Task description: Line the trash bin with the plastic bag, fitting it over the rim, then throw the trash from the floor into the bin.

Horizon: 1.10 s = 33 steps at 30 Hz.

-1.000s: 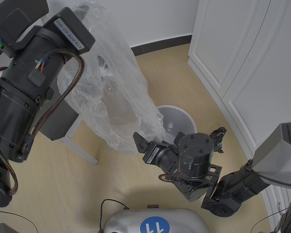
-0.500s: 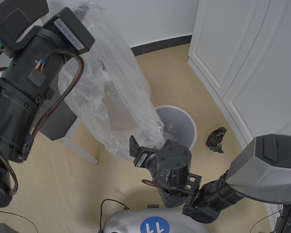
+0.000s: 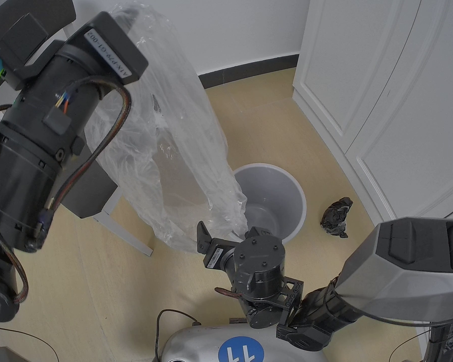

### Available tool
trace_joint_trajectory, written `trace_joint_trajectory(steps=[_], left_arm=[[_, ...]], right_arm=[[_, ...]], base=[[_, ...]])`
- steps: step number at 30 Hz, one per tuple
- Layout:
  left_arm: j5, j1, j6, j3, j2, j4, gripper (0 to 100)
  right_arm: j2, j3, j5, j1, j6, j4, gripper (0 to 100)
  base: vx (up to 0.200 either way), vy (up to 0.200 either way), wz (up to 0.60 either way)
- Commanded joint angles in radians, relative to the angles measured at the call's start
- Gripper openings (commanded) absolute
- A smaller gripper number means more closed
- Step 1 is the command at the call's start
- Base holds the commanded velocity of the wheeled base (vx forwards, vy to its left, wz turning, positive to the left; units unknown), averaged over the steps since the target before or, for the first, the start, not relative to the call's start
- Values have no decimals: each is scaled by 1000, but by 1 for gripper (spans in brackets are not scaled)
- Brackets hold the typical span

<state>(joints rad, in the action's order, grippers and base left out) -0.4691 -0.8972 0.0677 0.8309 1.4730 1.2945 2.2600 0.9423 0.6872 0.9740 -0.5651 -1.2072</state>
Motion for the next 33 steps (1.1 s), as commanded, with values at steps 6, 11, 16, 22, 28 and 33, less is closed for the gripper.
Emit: trace_joint_trajectory(steps=[6,11,16,22,28,33], left_arm=[[0,0,0,-1,1,0,0],[0,0,0,-1,1,0,0],[0,0,0,-1,1,0,0],[0,1,0,-1,3,-3,0],[0,3,-2,-1,9,-4,0],[0,17,-2,-3,13,-9,0]], right_arm=[[47,15,2,3,-4,-21,100],[44,15,2,2,1,-26,100],[39,15,3,-5,5,-28,0],[-28,-16,3,-9,36,-28,0],[-142,-76,2,-21,110,-28,0],[-218,-108,-2,-72,166,-25,0]], base=[[0,0,0],[0,0,0],[0,0,0],[0,0,0],[0,0,0],[0,0,0]])
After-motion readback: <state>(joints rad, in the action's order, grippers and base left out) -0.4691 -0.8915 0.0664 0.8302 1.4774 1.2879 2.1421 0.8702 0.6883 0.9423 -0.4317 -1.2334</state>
